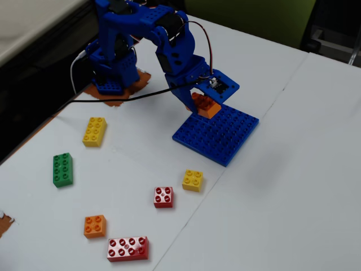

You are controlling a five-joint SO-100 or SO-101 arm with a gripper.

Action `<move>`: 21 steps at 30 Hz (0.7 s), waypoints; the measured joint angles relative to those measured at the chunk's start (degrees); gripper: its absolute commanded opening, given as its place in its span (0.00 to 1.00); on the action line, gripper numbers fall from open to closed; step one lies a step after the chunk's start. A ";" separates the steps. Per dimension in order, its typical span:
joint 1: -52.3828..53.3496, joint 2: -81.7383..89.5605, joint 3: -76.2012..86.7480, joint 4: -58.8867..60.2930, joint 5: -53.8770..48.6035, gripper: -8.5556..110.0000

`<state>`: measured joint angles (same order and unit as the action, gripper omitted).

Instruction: Pick up the 2x4 orange block and go up the 8x8 blue block.

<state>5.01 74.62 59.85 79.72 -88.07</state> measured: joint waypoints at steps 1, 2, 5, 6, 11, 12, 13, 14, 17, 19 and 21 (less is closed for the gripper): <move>0.00 -1.49 -2.02 0.26 -0.79 0.07; 0.00 -3.08 -4.57 1.05 -1.41 0.07; -0.62 -6.94 -11.34 3.87 -2.11 0.07; -0.79 -7.56 -12.92 4.48 -2.37 0.07; -1.23 -8.09 -15.56 5.27 -4.13 0.07; -1.41 -8.09 -15.73 5.80 -3.87 0.07; -1.67 -8.09 -15.82 6.33 -3.69 0.07; -1.93 -8.09 -15.82 6.94 -3.34 0.07; -2.29 -8.53 -16.08 9.05 -1.85 0.07; -2.46 -8.88 -16.17 10.20 -0.18 0.07; -2.55 -9.23 -16.26 11.16 0.70 0.07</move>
<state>2.46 65.39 43.59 90.88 -87.36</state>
